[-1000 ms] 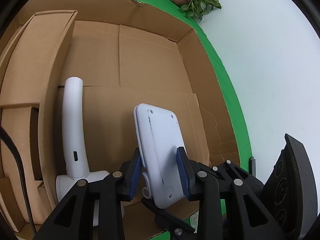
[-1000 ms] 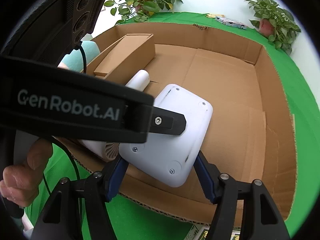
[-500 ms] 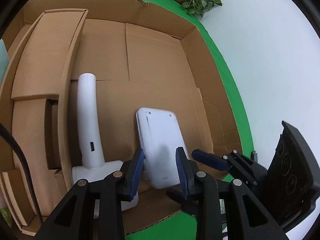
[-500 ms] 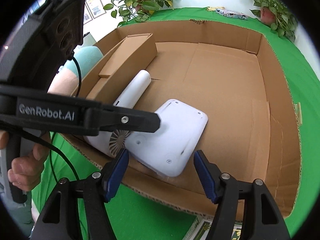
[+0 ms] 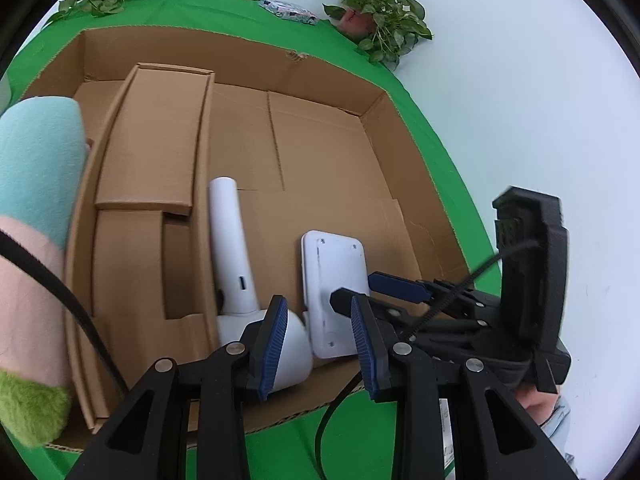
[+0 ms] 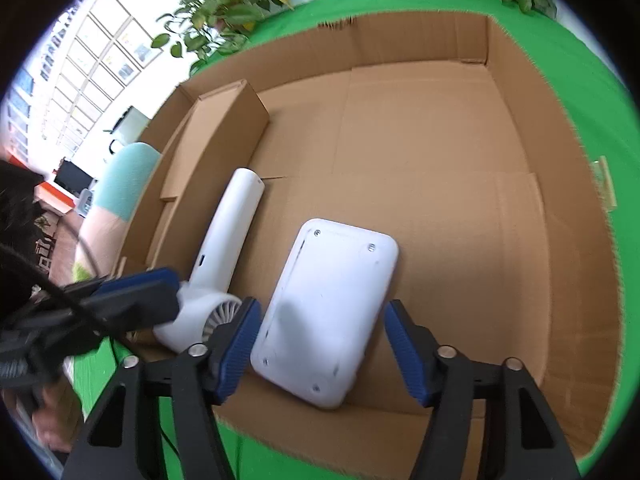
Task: Organize objects
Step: 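Lower the white case beside the hair dryer and open both grippers, then pull both grippers back and move them to the white-and-green medicine box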
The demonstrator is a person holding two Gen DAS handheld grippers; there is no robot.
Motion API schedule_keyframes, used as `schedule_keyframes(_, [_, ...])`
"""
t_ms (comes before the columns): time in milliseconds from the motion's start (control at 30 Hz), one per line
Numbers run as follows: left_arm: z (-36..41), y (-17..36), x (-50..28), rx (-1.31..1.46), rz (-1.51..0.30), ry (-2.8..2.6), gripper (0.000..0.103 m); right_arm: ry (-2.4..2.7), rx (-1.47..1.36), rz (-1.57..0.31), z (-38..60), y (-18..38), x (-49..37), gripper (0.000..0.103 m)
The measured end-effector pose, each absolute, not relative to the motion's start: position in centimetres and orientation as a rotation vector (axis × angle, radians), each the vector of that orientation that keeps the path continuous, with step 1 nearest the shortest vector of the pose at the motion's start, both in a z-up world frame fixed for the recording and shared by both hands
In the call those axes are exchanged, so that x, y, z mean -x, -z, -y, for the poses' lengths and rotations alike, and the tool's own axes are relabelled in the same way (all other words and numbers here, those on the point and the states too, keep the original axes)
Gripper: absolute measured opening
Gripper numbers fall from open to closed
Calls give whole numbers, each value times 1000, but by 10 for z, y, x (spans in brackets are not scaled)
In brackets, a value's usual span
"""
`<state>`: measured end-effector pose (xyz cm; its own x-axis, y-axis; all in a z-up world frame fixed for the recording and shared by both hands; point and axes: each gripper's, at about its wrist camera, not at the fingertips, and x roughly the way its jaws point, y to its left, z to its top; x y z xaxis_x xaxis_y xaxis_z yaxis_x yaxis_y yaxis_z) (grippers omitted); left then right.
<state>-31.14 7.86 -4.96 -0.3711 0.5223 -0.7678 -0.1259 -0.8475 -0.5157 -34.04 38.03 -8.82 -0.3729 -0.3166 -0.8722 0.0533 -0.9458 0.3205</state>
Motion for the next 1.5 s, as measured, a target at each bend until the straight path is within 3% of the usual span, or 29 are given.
schedule_keyframes(133, [-63, 49, 305, 1438, 571, -2257, 30, 2419, -1634, 291, -369, 96, 339, 50])
schedule_keyframes(900, [-62, 55, 299, 1432, 588, -2288, 30, 2435, -1656, 432, -355, 101, 325, 50])
schedule_keyframes(1233, [-62, 47, 283, 1415, 600, -2343, 30, 2446, -1698, 488, -360, 99, 329, 45])
schedule_keyframes(1267, [-62, 45, 281, 1405, 594, -2361, 31, 2489, -1689, 423, -358, 94, 326, 45])
schedule_keyframes(1400, [-66, 26, 266, 1297, 502, -2524, 32, 2638, -1542, 227, -353, 67, 304, 70])
schedule_keyframes(1433, [-70, 19, 261, 1251, 461, -2578, 35, 2698, -1453, 161, -352, 55, 292, 73])
schedule_keyframes(1500, [-77, 6, 249, 1170, 378, -2671, 50, 2792, -1305, 57, -351, 37, 270, 78])
